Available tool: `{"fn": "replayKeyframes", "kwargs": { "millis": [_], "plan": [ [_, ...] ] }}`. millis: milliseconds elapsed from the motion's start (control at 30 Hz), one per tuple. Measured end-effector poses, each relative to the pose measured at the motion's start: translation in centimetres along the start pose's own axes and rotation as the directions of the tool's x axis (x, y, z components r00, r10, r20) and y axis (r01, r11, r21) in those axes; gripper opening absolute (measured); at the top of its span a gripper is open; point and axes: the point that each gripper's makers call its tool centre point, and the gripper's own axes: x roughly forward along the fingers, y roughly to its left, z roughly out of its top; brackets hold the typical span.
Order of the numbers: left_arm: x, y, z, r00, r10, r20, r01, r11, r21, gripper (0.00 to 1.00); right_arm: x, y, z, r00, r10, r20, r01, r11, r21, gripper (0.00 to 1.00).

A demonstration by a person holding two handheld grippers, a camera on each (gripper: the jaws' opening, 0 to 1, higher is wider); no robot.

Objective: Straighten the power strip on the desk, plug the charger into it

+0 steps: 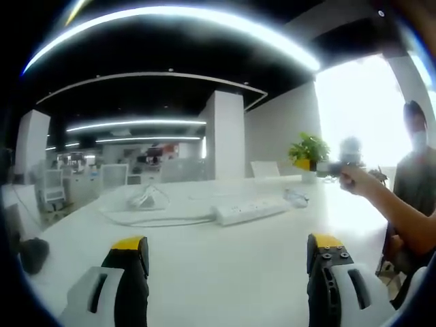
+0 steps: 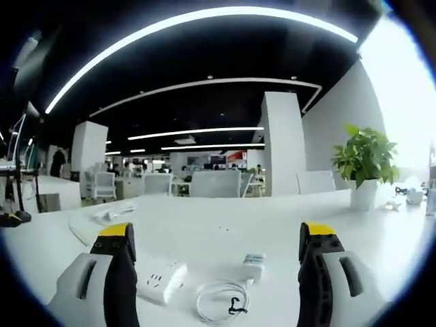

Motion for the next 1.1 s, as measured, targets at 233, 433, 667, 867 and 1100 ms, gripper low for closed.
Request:
{"fn": "replayKeyframes", "kwargs": {
  "millis": [233,433,667,867,1100],
  "plan": [
    [0.0,0.1,-0.1,1.000,0.001,-0.001,-0.001,1.000,-0.002,0.99,1.4,-1.4,-0.6,0.997,-0.076,0.002,0.076,0.997,0.017,0.98],
    [0.0,0.0,0.0,1.000,-0.002,0.001,0.002,1.000,0.000,0.99,3.0,-2.6,-1.2,0.988,-0.154,0.003,0.154,0.988,-0.005,0.98],
    [0.1,-0.1,-0.2,1.000,-0.005,-0.002,0.005,1.000,-0.002,0.99,4.7,-4.0,-2.1,0.975,-0.223,0.005,0.223,0.974,-0.032,0.96],
    [-0.1,0.2,-0.2,1.000,0.003,-0.002,-0.003,1.000,-0.003,0.99,5.3,-4.6,-2.9,0.970,-0.241,0.013,0.241,0.970,-0.016,0.93],
    [-0.2,0.4,-0.1,1.000,0.010,-0.001,-0.010,1.000,-0.002,0.99,5.7,-5.1,-4.0,0.967,-0.253,0.012,0.253,0.967,-0.020,0.90]
  ]
}}
